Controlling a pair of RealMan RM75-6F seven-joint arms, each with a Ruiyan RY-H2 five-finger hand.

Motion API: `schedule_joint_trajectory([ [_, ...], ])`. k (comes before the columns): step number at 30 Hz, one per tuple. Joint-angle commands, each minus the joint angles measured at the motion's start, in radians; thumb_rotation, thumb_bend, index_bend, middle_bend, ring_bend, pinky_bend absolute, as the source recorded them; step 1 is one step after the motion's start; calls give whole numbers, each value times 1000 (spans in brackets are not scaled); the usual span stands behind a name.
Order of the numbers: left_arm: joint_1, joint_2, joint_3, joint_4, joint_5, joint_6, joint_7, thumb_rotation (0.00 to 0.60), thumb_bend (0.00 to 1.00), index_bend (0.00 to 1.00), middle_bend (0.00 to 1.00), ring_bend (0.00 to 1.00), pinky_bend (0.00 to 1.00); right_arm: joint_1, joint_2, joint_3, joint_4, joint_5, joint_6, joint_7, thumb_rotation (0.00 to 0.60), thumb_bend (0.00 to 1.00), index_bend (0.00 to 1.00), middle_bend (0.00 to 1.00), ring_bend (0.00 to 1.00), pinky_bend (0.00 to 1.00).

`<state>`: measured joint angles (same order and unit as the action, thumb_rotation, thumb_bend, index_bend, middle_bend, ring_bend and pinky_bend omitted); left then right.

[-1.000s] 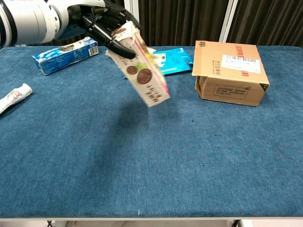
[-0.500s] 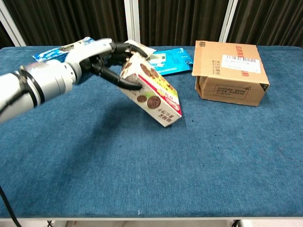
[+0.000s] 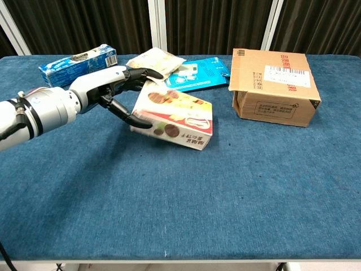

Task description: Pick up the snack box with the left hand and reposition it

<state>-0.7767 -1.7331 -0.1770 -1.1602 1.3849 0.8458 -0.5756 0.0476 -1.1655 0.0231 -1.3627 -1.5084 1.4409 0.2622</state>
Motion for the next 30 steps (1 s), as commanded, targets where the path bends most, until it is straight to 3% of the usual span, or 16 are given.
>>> schedule_joint_trajectory([
  [1,-4,15,11,1,-7,-19,31,600,0,17,81,4,0,0,0,0,0,-1,1,1,600,102,0,0,0,0],
  [8,-13,67,29,-42,-37,-60,175,600,0,0,0,0,0,-3,2,0,0,-2,6,6,600,102,0,0,0,0],
  [12,10,141,12,-132,-66,-17,256,600,0,0,0,0,0,-6,10,1,-4,-5,13,4,600,101,0,0,0,0],
  [19,135,337,12,-394,-182,229,700,600,0,0,0,0,0,-4,25,7,-7,-8,20,5,600,102,0,0,0,0],
  [22,196,424,35,-508,-222,306,808,600,0,0,0,0,0,1,28,9,-4,-12,18,10,600,102,0,0,0,0],
  [26,287,478,83,-555,-201,435,879,600,0,0,0,0,0,7,27,14,6,-14,18,19,600,102,0,0,0,0],
  [30,396,504,149,-550,-137,558,861,600,0,0,0,0,0,7,25,16,9,-22,32,10,600,102,0,0,0,0],
])
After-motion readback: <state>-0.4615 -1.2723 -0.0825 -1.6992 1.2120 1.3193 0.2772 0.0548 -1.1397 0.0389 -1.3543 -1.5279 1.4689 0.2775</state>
